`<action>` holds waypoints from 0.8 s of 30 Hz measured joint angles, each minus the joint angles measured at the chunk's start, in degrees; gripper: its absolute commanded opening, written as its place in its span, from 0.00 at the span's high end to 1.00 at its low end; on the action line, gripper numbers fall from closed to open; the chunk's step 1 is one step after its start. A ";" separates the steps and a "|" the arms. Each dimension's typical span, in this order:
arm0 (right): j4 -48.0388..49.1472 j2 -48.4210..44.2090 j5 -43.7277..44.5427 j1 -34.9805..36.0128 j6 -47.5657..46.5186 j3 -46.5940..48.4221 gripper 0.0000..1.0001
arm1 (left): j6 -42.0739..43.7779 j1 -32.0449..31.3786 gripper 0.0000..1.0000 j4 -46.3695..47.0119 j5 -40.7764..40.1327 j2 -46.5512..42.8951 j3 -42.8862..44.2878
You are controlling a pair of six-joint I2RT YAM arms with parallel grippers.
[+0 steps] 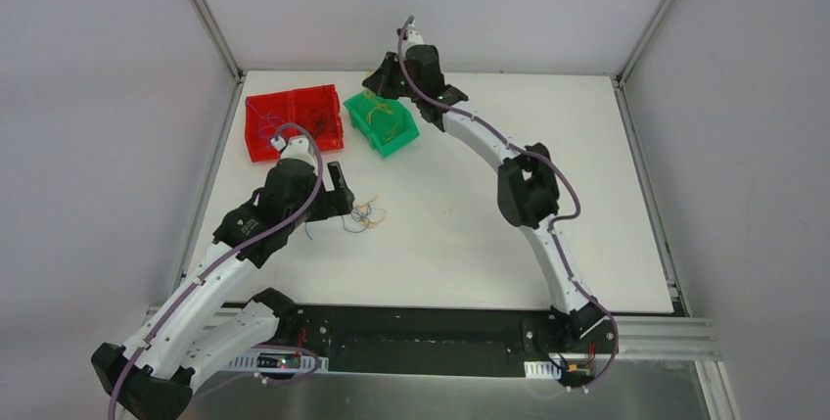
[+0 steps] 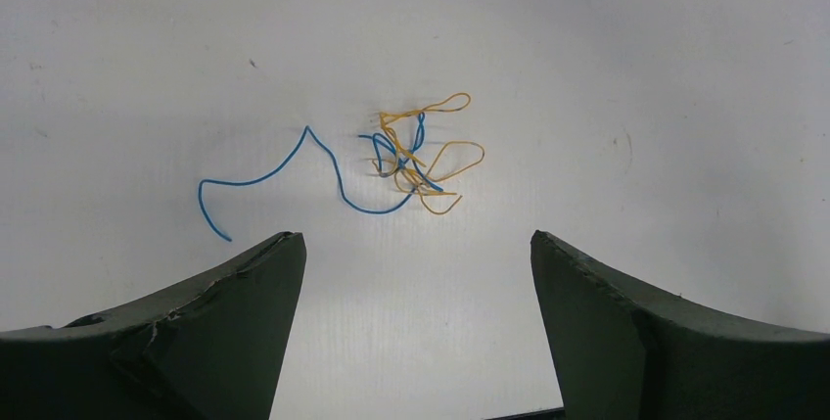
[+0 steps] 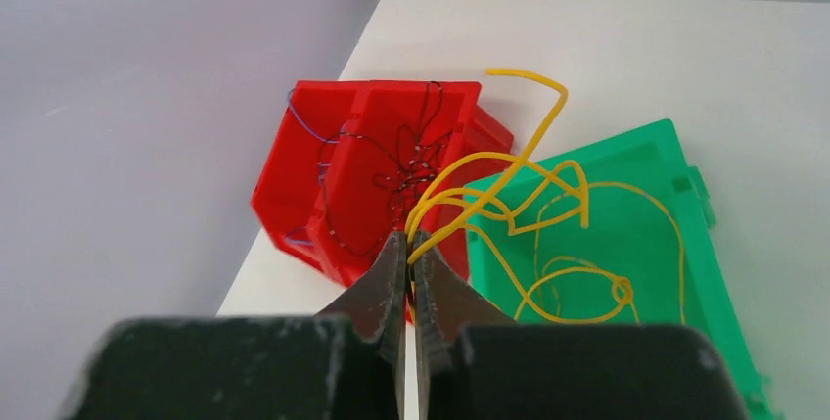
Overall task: Untangle the cables
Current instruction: Place the cable in the bin.
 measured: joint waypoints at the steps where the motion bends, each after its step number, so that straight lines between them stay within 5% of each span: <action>1: 0.94 2.91 -0.04 0.02 0.20 2.29 1.00 | -0.04 0.00 0.12 -0.26 0.00 -0.17 0.00; 6: 3.15 12.98 0.48 0.09 2.54 6.23 1.00 | -0.09 0.00 0.11 -2.51 -0.13 -0.09 0.00; 14: 6.82 8.31 6.29 0.66 6.14 -11.10 0.99 | 0.35 0.00 0.11 -4.48 -1.64 1.70 1.27; 18: 4.59 5.38 11.32 2.19 7.80 -14.95 0.53 | 0.70 0.00 0.11 -4.61 -1.62 3.32 2.05; 24: 2.36 -0.35 17.99 6.03 7.91 -19.98 0.43 | 0.85 0.00 0.10 -4.83 -1.60 4.72 2.16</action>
